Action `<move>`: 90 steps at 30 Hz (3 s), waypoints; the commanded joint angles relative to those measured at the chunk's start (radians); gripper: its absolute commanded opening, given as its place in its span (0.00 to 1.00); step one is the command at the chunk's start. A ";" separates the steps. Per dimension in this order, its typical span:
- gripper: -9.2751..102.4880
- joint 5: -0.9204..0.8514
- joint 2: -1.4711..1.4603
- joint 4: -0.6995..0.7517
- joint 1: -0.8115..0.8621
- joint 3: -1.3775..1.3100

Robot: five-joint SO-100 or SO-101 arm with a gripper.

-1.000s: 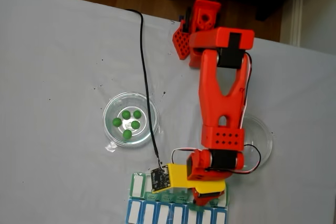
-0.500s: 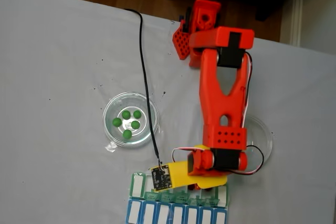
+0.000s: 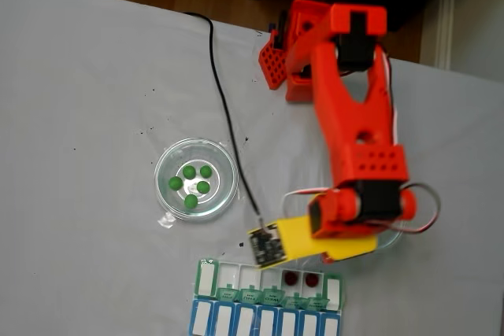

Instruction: Sort medicines into box.

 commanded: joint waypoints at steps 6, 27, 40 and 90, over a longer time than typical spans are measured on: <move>0.10 0.014 0.321 -0.066 -0.163 0.238; 0.10 -0.086 0.376 -0.209 -0.249 0.479; 0.10 -0.132 0.258 -0.276 -0.270 0.509; 0.23 -0.449 0.092 -0.440 -0.252 0.584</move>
